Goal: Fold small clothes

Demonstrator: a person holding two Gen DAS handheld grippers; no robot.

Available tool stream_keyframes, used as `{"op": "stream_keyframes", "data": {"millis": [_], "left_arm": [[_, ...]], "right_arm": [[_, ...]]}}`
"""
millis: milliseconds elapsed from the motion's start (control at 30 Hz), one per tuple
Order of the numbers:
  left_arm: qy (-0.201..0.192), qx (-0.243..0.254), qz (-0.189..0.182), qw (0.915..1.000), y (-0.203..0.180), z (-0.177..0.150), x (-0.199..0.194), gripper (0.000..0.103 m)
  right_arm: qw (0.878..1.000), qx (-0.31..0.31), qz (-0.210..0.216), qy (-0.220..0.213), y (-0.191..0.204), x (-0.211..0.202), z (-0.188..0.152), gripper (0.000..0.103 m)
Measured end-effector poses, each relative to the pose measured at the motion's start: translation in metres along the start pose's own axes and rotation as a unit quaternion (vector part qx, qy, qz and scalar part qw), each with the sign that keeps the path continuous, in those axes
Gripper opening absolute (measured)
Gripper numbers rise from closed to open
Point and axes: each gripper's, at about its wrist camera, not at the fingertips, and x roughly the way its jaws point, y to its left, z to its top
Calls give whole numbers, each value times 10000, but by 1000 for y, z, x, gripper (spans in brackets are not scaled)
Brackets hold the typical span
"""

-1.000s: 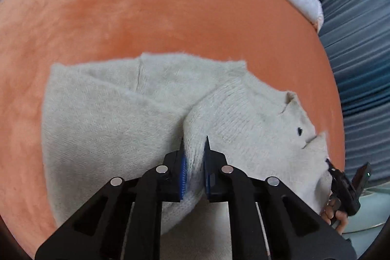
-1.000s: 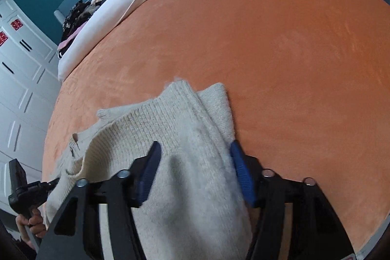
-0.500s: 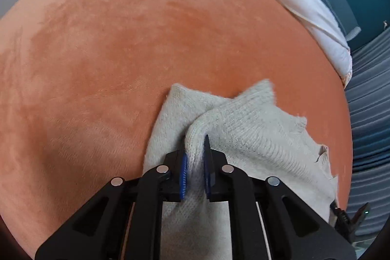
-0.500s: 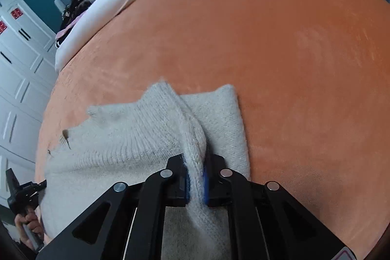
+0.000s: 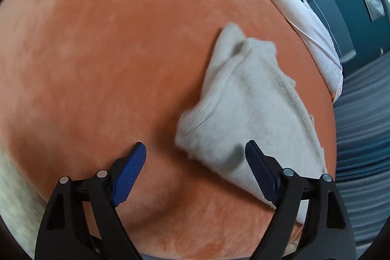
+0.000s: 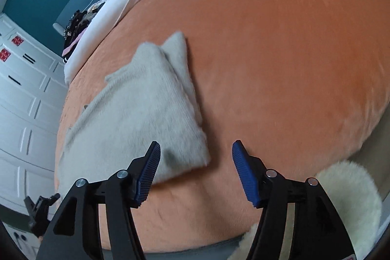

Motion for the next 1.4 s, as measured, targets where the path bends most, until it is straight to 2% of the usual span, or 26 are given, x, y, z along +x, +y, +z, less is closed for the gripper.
{"op": "stream_keyframes", "data": {"millis": [67, 133, 167, 200, 233, 267, 367, 433, 500, 567, 667, 700, 767, 833, 867, 900, 933, 967, 1000, 1133, 1200, 1233, 1267, 1300, 1367, 1400], "left_arm": [[-165, -137, -109, 9997, -3, 2, 0, 86], [-126, -329, -428, 9985, -10, 10, 7, 85], [-50, -403, -546, 9977, -13, 11, 11, 75], [73, -492, -543, 9973, -16, 13, 16, 50], [178, -526, -516, 9971, -20, 14, 19, 34], [280, -518, -586, 9965, -23, 14, 19, 23], [112, -245, -659, 9975, -32, 9, -14, 12], [96, -71, -657, 9978, -30, 0, -40, 10], [225, -51, -560, 9982, -16, -12, -58, 9], [412, -82, -309, 9986, 3, -31, -65, 9], [806, -8, 134, 9967, 32, -64, -42, 10], [853, -22, 235, 9961, 38, -72, -33, 10], [698, 82, 285, 9971, 34, -75, -37, 15], [404, 425, 455, 9972, 14, -66, -55, 18], [190, 650, 450, 9967, 1, -57, -67, 30], [-32, 847, 455, 9954, -11, -48, -76, 48], [-290, 1045, 507, 9928, -22, -39, -84, 57], [-592, 1233, 588, 9889, -36, -29, -91, 71], [-827, 1401, 594, 9849, -50, -18, -93, 79], [-710, 1756, 437, 9809, -94, 21, -45, 85], [-299, 1795, 328, 9828, -101, 34, -3, 88], [-107, 1728, 444, 9839, -97, 37, 14, 87], [2, 1600, 613, 9852, -96, 40, 33, 82], [59, 1529, 628, 9862, -95, 43, 46, 63], [222, 1480, 709, 9862, -93, 46, 62, 34], [151, 1462, 537, 9877, -94, 48, 58, 6]], "right_arm": [[9984, 335, 451, 110, 3, 12, -4, 65], [9970, 480, 602, 101, 12, 25, 1, 67], [9967, 528, 605, 108, 18, 30, 4, 67], [9965, 556, 605, 134, 23, 35, 8, 62], [9964, 522, 642, 193, 30, 38, 13, 31], [9962, 417, 717, 252, 38, 37, 17, 13], [9953, -53, 971, -5, 62, -2, 24, 9], [9938, -341, 1057, 58, 68, -28, 22, 9], [9940, -645, 869, 182, 66, -47, 13, 9], [9946, -795, 478, 459, 46, -50, -4, 9], [9888, -895, -313, 1155, 10, -13, -35, 10], [9857, -972, -591, 1243, 5, -5, -43, 7], [9850, -1295, -619, 957, 21, -17, -43, 13], [9828, -1531, -872, 551, 43, -37, -34, 37], [9808, -1678, -959, 280, 53, -47, -29, 44], [9776, -1853, -995, -25, 65, -55, -21, 56], [9724, -2047, -1053, -383, 79, -62, -12, 63], [9696, -2145, -1029, -569, 86, -64, -6, 66], [9676, -2221, -964, -719, 98, -59, 5, 70], [9753, -2009, -673, -622, 113, -13, 39, 71], [9829, -1685, -641, -370, 109, 18, 49, 71], [9869, -1468, -637, -194, 106, 42, 53, 71], [9888, -1341, -654, -78, 106, 57, 54, 71], [9889, -1275, -762, 11, 105, 71, 53, 69], [9850, -1499, -848, 101, 113, 81, 48, 32], [9829, -1706, -691, 85, 121, 76, 46, 9]]}}
